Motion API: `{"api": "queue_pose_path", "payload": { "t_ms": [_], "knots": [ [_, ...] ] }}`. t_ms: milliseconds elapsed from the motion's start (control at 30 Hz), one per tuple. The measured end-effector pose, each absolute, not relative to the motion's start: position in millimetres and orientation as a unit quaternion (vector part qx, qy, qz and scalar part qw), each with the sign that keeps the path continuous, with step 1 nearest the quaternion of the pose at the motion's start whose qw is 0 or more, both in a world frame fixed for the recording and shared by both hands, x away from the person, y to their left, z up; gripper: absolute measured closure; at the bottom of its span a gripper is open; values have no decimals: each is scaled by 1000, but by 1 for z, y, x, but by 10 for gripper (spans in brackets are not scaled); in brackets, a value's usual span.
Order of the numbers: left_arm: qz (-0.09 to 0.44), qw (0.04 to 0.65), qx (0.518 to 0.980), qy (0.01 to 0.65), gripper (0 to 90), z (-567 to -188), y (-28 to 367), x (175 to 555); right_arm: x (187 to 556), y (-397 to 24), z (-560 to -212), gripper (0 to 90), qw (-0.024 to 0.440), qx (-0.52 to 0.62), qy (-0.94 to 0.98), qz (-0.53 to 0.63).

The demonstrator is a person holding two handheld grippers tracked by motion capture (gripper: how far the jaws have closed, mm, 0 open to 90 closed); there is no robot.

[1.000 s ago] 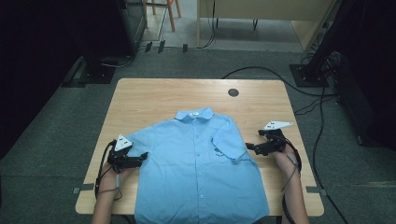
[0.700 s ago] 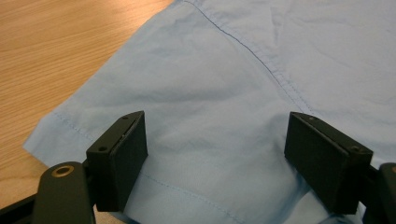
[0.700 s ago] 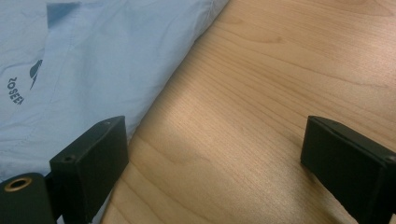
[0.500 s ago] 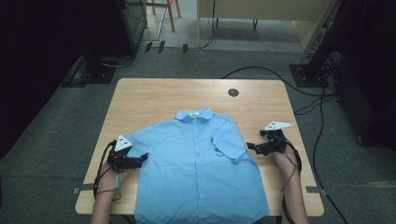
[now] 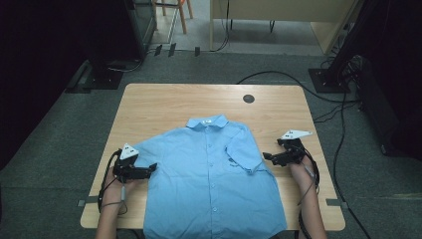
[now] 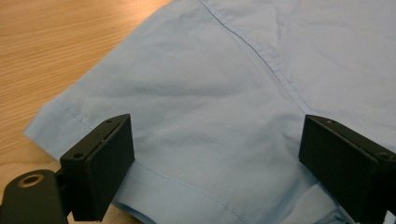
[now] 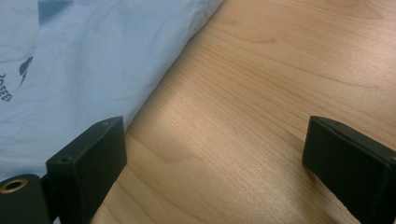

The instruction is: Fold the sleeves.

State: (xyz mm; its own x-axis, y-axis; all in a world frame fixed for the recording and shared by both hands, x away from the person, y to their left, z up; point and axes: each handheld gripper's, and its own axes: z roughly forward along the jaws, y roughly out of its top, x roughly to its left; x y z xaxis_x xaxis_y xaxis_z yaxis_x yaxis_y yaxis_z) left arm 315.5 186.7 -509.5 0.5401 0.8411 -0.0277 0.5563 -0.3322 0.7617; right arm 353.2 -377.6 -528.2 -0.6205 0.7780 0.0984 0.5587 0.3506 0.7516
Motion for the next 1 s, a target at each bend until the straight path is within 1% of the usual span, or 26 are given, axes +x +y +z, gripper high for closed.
{"api": "queue_pose_path", "payload": {
  "t_ms": [33, 67, 167, 200, 233, 267, 700, 933, 967, 1000],
  "knots": [
    [190, 374, 794, 440, 105, -509, 187, 316, 352, -374, -529, 60, 148, 406, 816, 383],
    [191, 384, 787, 444, 105, -506, 189, 315, 352, -374, -529, 42, 148, 406, 816, 383],
    [195, 386, 787, 440, 107, -503, 191, 315, 351, -371, -529, 40, 157, 403, 821, 373],
    [195, 386, 787, 440, 149, -503, 191, 315, 351, -371, -529, 40, 157, 403, 821, 373],
    [195, 386, 787, 440, 149, -503, 191, 315, 351, -368, -530, 40, 166, 394, 829, 360],
    [201, 385, 789, 434, 149, -500, 192, 314, 351, -368, -530, 5, 166, 394, 829, 360],
    [216, 372, 791, 436, 157, -499, 198, 316, 351, -367, -530, 0, 167, 397, 829, 357],
    [216, 370, 788, 442, 157, -500, 202, 319, 351, -367, -530, 0, 168, 400, 827, 357],
    [207, 373, 787, 446, 157, -501, 206, 321, 351, -367, -530, 0, 168, 402, 826, 357],
    [207, 373, 787, 446, 245, -501, 206, 321, 351, -367, -530, 0, 168, 402, 826, 357]
  ]
}}
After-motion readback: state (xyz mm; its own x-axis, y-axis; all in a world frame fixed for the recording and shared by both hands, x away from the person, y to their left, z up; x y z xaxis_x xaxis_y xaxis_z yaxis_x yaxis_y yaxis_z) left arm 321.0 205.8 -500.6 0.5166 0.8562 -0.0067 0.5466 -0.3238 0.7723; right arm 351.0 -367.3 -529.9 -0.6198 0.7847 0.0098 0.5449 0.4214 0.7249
